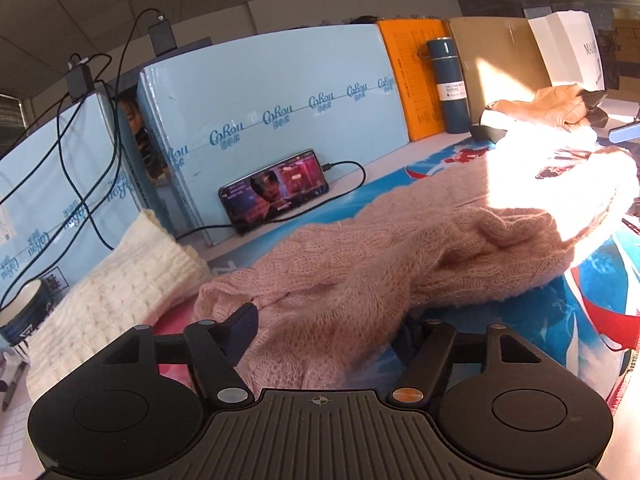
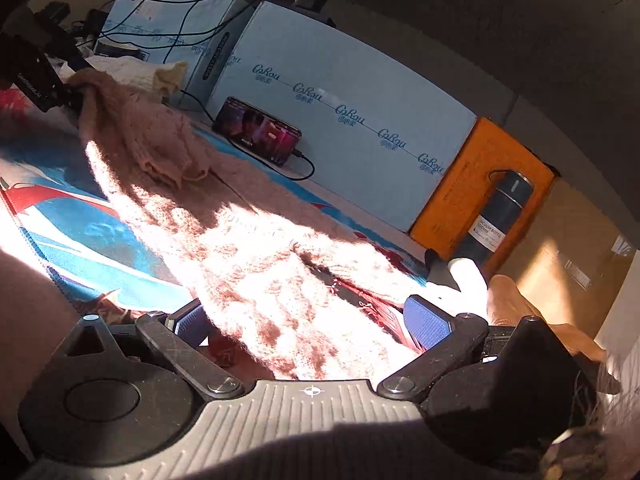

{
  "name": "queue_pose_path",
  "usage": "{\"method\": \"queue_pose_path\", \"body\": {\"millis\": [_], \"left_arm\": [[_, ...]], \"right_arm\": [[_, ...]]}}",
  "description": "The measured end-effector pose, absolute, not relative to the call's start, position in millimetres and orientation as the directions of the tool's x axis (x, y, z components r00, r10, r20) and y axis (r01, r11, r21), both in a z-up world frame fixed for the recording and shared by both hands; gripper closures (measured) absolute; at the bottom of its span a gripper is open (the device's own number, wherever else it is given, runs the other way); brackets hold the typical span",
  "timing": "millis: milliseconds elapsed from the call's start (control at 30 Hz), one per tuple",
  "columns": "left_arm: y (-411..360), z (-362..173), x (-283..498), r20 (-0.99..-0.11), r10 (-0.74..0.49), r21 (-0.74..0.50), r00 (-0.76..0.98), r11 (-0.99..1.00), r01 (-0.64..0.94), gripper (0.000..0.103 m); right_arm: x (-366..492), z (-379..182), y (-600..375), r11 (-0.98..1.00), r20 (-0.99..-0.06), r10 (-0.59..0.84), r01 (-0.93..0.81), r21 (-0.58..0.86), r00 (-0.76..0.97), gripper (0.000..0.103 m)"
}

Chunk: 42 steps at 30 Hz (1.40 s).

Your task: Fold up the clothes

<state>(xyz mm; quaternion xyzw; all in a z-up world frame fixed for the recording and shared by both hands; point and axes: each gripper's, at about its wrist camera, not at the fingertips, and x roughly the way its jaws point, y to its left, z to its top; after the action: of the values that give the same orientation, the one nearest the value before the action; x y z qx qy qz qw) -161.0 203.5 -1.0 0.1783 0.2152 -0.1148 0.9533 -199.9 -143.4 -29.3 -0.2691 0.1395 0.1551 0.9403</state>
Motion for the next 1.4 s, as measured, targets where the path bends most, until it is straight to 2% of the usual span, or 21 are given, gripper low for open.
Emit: {"method": "queue_pose_path", "body": {"millis": [33,67,133,167,267,333,467,567,667,800,900,933,967,1000,1033,1067,1100,1233,1300,1400], "left_arm": [[204,-1,-161,-0.452,-0.151,0.283,0.879,0.91,0.302,0.063],[204,0,-161,-0.454,-0.161,0.276,0.876,0.91,0.31,0.071],[203,-1,-164,-0.455,-0.185,0.272,0.871,0.902,0.334,0.075],[202,-2,-167,-0.458,-0.196,0.271,0.867,0.898,0.346,0.08],[202,-1,-176,-0.463,-0.21,0.257,0.861,0.898,0.357,0.087],[205,4,-186,-0.456,-0.233,0.217,0.859,0.907,0.362,0.087],[210,16,-190,-0.404,-0.227,0.15,0.886,0.939,0.309,0.087],[219,25,-170,-0.374,-0.207,0.036,0.904,0.971,0.237,0.087],[227,31,-143,-0.366,-0.178,-0.059,0.913,0.984,0.168,0.086],[232,30,-108,-0.413,-0.155,-0.147,0.898,0.984,0.102,0.082],[235,24,-85,-0.464,-0.163,-0.186,0.871,0.979,0.085,0.079],[236,21,-78,-0.471,-0.165,-0.206,0.866,0.976,0.074,0.079],[238,18,-72,-0.477,-0.168,-0.227,0.863,0.972,0.064,0.077],[241,14,-68,-0.475,-0.17,-0.249,0.863,0.967,0.054,0.076],[243,11,-66,-0.471,-0.164,-0.259,0.867,0.965,0.042,0.074],[245,7,-65,-0.47,-0.159,-0.266,0.868,0.963,0.033,0.067],[246,3,-65,-0.47,-0.155,-0.273,0.869,0.962,0.024,0.056],[257,-3,-63,-0.459,-0.189,-0.341,0.868,0.94,0.025,0.043],[261,-4,-64,-0.446,-0.201,-0.368,0.872,0.93,0.027,0.031],[258,-5,-64,-0.441,-0.203,-0.351,0.875,0.936,0.04,0.027]], "right_arm": [[-199,-30,-150,0.816,-0.341,0.187,-0.339,-0.468,0.921,0.029],[-198,-30,-157,0.825,-0.338,0.162,-0.315,-0.47,0.927,0.055],[-197,-32,-169,0.858,-0.34,0.162,-0.302,-0.416,0.926,0.08],[-198,-32,-173,0.869,-0.339,0.176,-0.308,-0.387,0.924,0.084],[-204,-32,-182,0.9,-0.327,0.218,-0.319,-0.297,0.92,0.089],[-206,-28,-192,0.922,-0.302,0.25,-0.321,-0.215,0.92,0.091],[-205,-16,-210,0.947,-0.24,0.296,-0.317,-0.052,0.924,0.091],[-190,-6,-212,0.95,-0.196,0.31,-0.31,0.032,0.93,0.091],[-170,2,-209,0.953,-0.2,0.304,-0.297,0.063,0.932,0.091],[-136,10,-214,0.946,-0.269,0.313,-0.276,0.168,0.911,0.086],[-115,11,-218,0.957,-0.324,0.277,-0.229,0.179,0.905,0.07],[-109,11,-219,0.962,-0.346,0.262,-0.212,0.175,0.901,0.059],[-101,9,-222,0.967,-0.368,0.238,-0.185,0.175,0.899,0.053],[-96,7,-226,0.97,-0.385,0.223,-0.163,0.182,0.895,0.051],[-92,5,-231,0.973,-0.401,0.199,-0.131,0.191,0.894,0.045],[-91,4,-236,0.975,-0.412,0.174,-0.099,0.198,0.894,0.037],[-89,3,-242,0.975,-0.421,0.158,-0.074,0.208,0.893,0.034],[-88,-5,-272,0.958,-0.446,0.082,0.054,0.283,0.891,0.031],[-89,-9,-285,0.935,-0.463,0.067,0.106,0.337,0.884,0.031],[-93,-16,-297,0.899,-0.463,0.101,0.118,0.421,0.88,0.028]]}}
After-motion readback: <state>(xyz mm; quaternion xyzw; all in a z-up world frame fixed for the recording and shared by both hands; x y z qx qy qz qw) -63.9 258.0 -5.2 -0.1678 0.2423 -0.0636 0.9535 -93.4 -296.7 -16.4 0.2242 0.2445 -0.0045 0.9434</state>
